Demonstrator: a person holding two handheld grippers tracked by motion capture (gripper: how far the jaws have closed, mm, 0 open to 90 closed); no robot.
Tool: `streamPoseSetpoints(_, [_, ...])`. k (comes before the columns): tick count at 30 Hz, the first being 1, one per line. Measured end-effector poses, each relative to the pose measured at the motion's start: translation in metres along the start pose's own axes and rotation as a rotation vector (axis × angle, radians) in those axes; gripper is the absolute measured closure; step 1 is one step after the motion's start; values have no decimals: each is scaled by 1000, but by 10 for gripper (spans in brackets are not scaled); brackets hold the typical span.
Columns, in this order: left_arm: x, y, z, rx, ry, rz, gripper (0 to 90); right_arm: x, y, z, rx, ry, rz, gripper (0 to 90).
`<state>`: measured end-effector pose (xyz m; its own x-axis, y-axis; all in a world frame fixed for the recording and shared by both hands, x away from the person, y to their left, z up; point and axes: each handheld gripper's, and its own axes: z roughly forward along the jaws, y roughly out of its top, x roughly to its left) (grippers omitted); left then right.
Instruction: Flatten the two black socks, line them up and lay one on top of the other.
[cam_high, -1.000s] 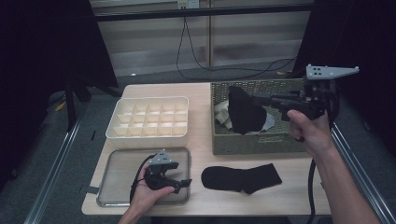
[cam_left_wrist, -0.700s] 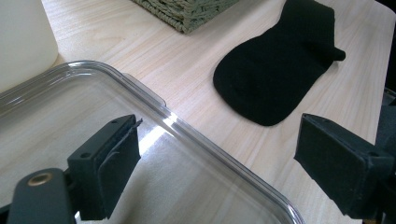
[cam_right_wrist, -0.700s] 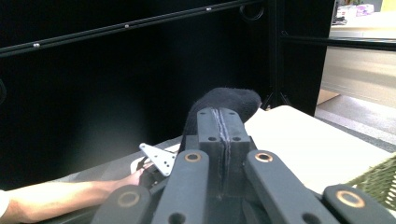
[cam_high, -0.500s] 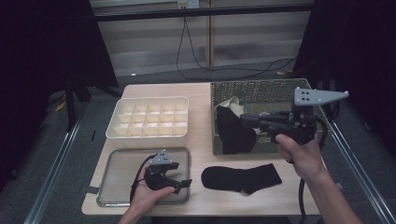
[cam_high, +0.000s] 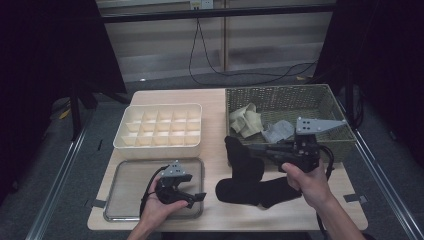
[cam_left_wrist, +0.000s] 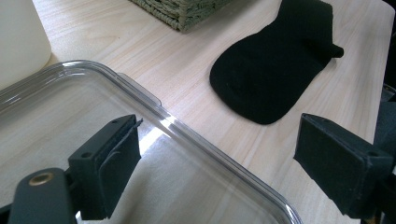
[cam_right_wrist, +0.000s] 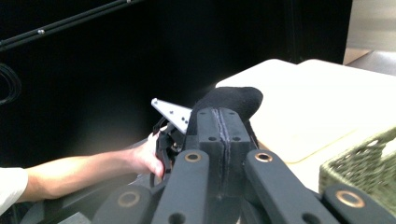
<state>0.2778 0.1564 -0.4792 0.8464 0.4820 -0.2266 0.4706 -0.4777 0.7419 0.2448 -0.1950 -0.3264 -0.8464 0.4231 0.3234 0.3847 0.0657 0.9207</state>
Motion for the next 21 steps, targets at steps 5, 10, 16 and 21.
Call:
streamPoseSetpoints(5, [0, 0, 0, -4, 3, -3, 140, -3, -14, 10, 18, 9, 25, 890])
streamPoseSetpoints(10, [0, 0, -1, -3, 3, -3, 142, -3, -30, 20, 39, 20, 49, 890])
streamPoseSetpoints(16, [0, 0, 0, 1, -5, 1, 153, -5, -49, 25, 68, 3, 62, 891])
streamPoseSetpoints(21, [0, 0, 1, 7, -3, 2, 156, -11, -65, 22, 89, -16, 98, 891])
